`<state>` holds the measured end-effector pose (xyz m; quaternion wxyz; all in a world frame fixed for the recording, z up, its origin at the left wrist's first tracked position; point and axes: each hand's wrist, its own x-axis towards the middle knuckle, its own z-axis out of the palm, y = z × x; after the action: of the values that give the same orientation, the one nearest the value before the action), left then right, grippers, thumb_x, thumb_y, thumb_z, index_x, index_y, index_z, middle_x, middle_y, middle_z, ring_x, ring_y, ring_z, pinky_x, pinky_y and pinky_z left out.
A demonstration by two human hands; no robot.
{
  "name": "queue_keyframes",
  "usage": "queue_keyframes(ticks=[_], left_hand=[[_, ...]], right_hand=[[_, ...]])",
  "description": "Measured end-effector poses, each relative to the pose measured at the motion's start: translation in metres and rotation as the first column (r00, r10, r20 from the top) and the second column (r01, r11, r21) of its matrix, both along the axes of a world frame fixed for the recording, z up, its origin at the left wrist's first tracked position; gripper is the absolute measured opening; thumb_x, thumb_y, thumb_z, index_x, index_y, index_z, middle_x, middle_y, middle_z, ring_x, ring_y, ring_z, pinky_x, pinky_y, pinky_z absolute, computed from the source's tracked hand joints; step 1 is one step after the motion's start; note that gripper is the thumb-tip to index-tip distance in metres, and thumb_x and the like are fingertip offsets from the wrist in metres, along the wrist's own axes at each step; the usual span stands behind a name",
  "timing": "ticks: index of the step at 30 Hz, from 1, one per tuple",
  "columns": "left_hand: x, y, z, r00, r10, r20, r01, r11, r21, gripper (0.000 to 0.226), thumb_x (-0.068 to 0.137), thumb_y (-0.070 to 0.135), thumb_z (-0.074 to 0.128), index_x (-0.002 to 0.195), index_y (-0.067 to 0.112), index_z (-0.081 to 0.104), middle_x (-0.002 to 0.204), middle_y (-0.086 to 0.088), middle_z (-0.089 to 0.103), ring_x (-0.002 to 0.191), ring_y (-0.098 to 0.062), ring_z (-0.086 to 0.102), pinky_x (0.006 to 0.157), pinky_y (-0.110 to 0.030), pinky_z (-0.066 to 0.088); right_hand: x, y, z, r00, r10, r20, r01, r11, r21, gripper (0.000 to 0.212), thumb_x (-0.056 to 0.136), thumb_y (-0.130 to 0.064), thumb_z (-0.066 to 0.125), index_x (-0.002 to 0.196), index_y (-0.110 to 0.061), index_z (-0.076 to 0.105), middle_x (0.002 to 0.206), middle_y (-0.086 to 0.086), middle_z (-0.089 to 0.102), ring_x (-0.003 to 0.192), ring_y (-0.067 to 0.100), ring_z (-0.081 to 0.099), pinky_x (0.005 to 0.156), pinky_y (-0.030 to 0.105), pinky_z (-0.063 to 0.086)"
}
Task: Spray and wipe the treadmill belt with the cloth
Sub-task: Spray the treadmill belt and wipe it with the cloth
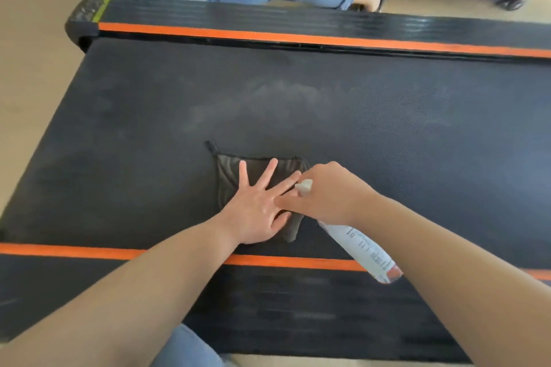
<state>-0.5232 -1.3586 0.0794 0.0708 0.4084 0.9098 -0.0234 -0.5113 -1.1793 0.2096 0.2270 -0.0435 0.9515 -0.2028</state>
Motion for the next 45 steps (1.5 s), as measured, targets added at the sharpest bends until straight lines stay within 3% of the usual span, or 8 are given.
queue_keyframes(ticks=[6, 12, 18, 26, 36, 38, 41, 45], left_hand=[[0.002, 0.003, 0.004, 0.999, 0.05, -0.004, -0.05, 0.998, -0.024, 0.058, 0.1, 0.055, 0.022, 0.149, 0.033, 0.043, 0.17, 0.008, 0.008, 0.154, -0.044, -0.003, 0.098, -0.088, 0.013], [-0.005, 0.011, -0.006, 0.993, 0.117, 0.016, -0.116, 0.992, -0.058, 0.059, 0.095, 0.057, 0.004, 0.153, 0.043, 0.008, 0.168, 0.014, -0.013, 0.153, -0.039, -0.019, 0.103, -0.087, 0.005], [0.044, 0.059, -0.013, 0.79, 0.607, 0.09, -0.609, 0.793, 0.002, 0.063, 0.102, 0.052, 0.014, 0.161, 0.037, -0.004, 0.168, 0.007, -0.019, 0.15, -0.044, -0.023, 0.107, -0.081, -0.008], [0.041, 0.046, -0.013, 0.821, 0.567, 0.067, -0.571, 0.819, 0.064, 0.065, 0.1, 0.058, 0.014, 0.162, 0.037, 0.007, 0.17, 0.008, -0.01, 0.154, -0.041, -0.013, 0.112, -0.076, -0.009], [-0.004, -0.054, -0.015, 0.526, 0.851, 0.01, -0.849, 0.524, 0.061, 0.069, 0.101, 0.053, 0.025, 0.163, 0.024, 0.014, 0.171, -0.006, 0.003, 0.152, -0.049, 0.0, 0.116, -0.074, -0.001], [0.002, -0.043, -0.016, 0.559, 0.829, -0.024, -0.826, 0.559, 0.069, 0.071, 0.1, 0.054, 0.027, 0.162, 0.022, 0.016, 0.171, -0.009, 0.005, 0.151, -0.051, 0.002, 0.116, -0.073, 0.0], [0.021, -0.012, -0.017, 0.738, 0.675, -0.012, -0.673, 0.736, 0.073, 0.072, 0.098, 0.059, 0.02, 0.162, 0.028, 0.013, 0.171, -0.005, 0.001, 0.153, -0.048, -0.001, 0.117, -0.072, -0.002], [0.039, 0.014, -0.016, 0.871, 0.49, 0.048, -0.492, 0.861, 0.128, 0.07, 0.095, 0.065, 0.022, 0.16, 0.039, 0.023, 0.17, 0.003, 0.012, 0.155, -0.04, 0.003, 0.119, -0.067, 0.002]], right_hand=[[-0.008, 0.004, -0.012, 0.997, 0.071, -0.008, -0.07, 0.995, 0.066, 0.051, 0.079, -0.066, 0.06, 0.057, -0.022, 0.047, 0.058, -0.003, 0.059, 0.056, 0.013, 0.056, 0.05, 0.027, 0.039], [-0.028, 0.013, -0.04, 0.949, 0.304, -0.082, -0.282, 0.936, 0.209, 0.056, 0.089, -0.06, 0.055, 0.065, -0.009, 0.052, 0.056, 0.006, 0.062, 0.058, 0.022, 0.057, 0.049, 0.029, 0.038], [-0.028, 0.02, -0.049, 0.981, 0.138, -0.137, -0.122, 0.985, 0.121, 0.064, 0.084, -0.07, 0.05, 0.057, -0.013, 0.049, 0.044, 0.002, 0.06, 0.059, 0.019, 0.061, 0.052, 0.031, 0.042], [-0.012, 0.021, -0.027, 0.987, 0.11, -0.12, -0.098, 0.99, 0.102, 0.066, 0.086, -0.069, 0.051, 0.058, -0.01, 0.05, 0.05, 0.004, 0.061, 0.062, 0.022, 0.062, 0.059, 0.034, 0.052], [0.017, 0.011, -0.016, 0.98, 0.195, 0.031, -0.198, 0.974, 0.11, 0.062, 0.093, -0.07, 0.052, 0.057, -0.02, 0.056, 0.064, -0.006, 0.062, 0.068, 0.011, 0.058, 0.067, 0.029, 0.049], [0.017, 0.009, -0.018, 0.986, 0.161, 0.039, -0.163, 0.984, 0.075, 0.064, 0.088, -0.073, 0.056, 0.057, -0.017, 0.049, 0.058, -0.004, 0.057, 0.062, 0.011, 0.054, 0.059, 0.029, 0.042], [0.012, 0.004, -0.015, 0.992, 0.128, 0.008, -0.128, 0.991, 0.027, 0.062, 0.084, -0.071, 0.059, 0.063, -0.013, 0.058, 0.06, 0.001, 0.063, 0.061, 0.017, 0.058, 0.058, 0.03, 0.044], [0.003, -0.013, -0.001, 0.994, 0.108, 0.016, -0.108, 0.994, -0.014, 0.049, 0.083, -0.067, 0.064, 0.048, -0.032, 0.06, 0.046, -0.005, 0.059, 0.045, 0.007, 0.052, 0.047, 0.023, 0.037]])
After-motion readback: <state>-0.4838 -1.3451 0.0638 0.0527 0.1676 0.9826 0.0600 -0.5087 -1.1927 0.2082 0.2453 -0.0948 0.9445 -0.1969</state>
